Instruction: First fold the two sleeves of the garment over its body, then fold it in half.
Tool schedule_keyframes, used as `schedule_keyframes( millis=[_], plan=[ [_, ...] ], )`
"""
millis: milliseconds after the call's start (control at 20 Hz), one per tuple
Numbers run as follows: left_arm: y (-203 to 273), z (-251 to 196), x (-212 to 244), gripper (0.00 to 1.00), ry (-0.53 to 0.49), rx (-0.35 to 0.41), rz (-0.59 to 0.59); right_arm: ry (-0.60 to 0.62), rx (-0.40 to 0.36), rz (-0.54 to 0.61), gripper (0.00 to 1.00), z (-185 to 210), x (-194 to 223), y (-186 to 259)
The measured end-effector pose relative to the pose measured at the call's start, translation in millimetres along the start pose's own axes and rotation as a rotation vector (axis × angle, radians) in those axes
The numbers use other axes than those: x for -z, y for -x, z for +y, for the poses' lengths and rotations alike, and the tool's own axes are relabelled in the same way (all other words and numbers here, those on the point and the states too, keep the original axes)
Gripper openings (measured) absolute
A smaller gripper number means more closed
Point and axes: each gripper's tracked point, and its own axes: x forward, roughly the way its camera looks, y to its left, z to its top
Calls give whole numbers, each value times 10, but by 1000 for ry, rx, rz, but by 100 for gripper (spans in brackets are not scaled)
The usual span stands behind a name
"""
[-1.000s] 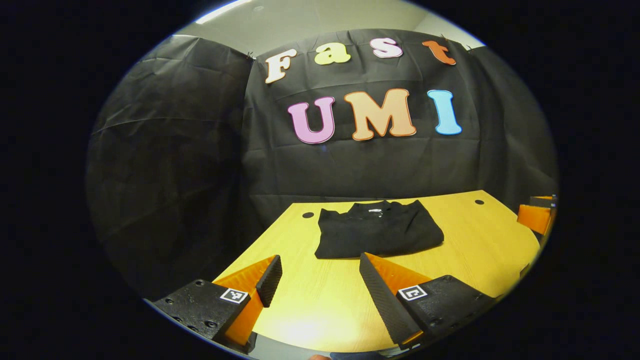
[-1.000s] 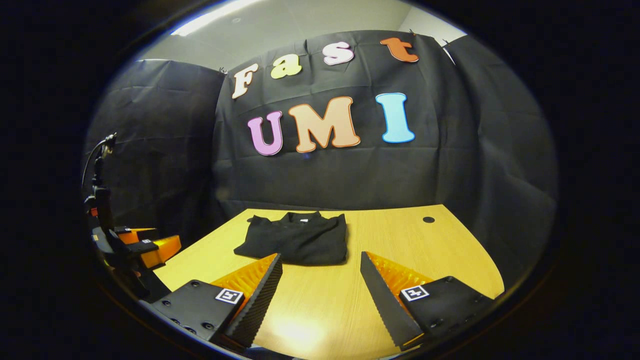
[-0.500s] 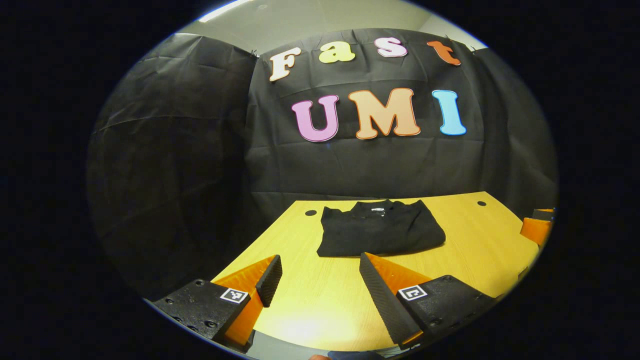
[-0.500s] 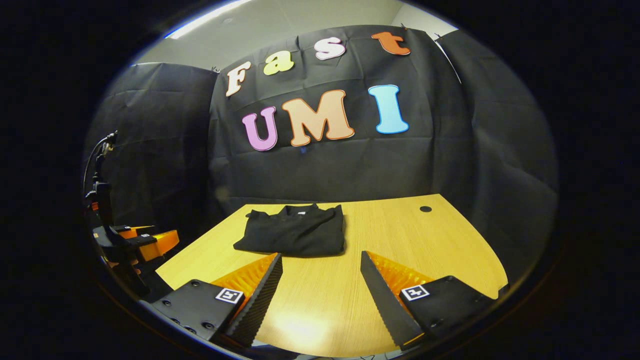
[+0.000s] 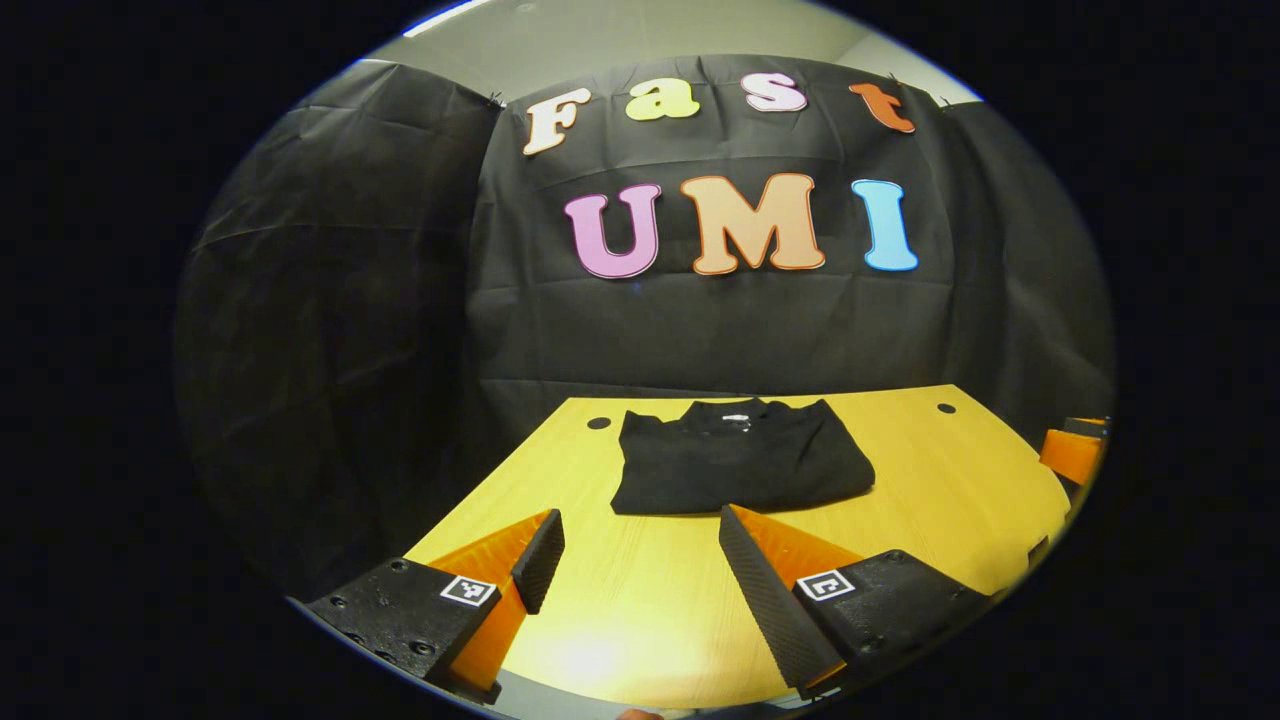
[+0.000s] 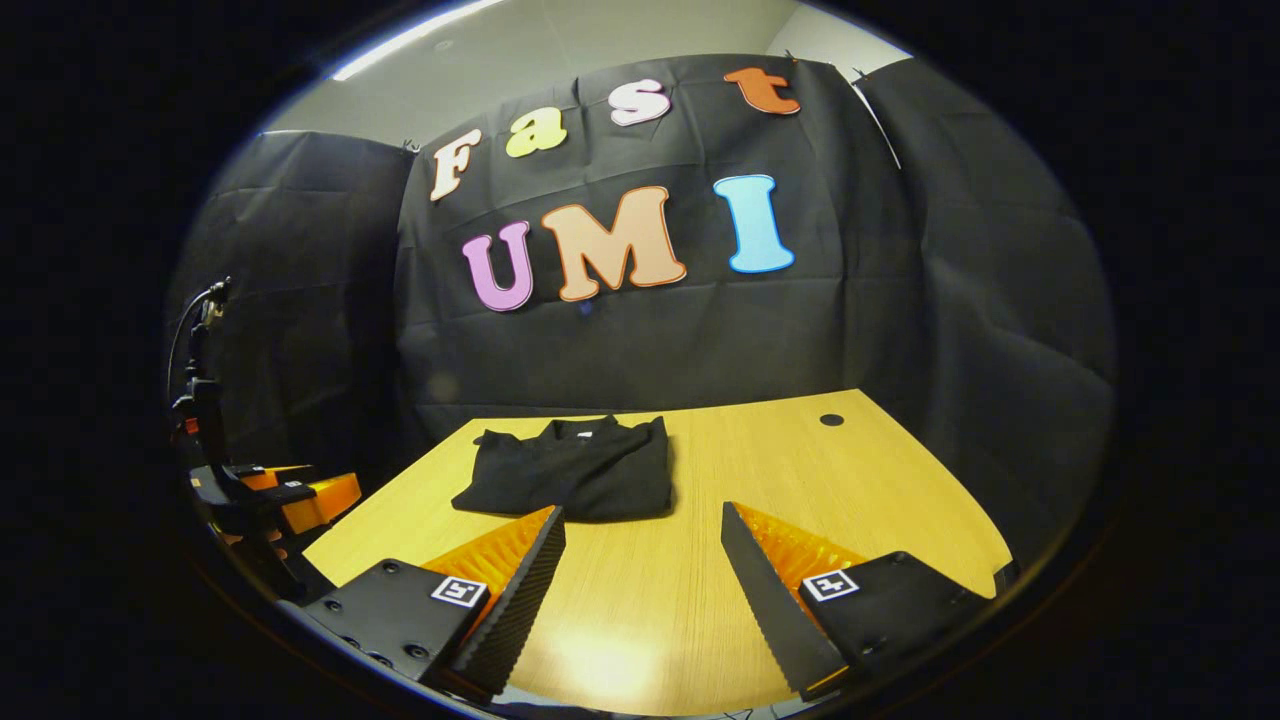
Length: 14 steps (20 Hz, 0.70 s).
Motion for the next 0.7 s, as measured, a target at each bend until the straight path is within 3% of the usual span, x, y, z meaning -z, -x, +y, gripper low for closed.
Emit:
schedule_keyframes(
  millis=[350, 550, 700],
  plan=[
    [-11, -97, -226, 93, -71, 102, -29, 0, 55, 3, 98, 203, -141, 65],
    [28, -60, -165, 93, -92, 154, -21, -34, 85, -9, 95, 312, -166, 130],
    [67, -14, -108, 93, -79, 181, -19, -23, 111, -16, 98, 372, -143, 175]
  ],
)
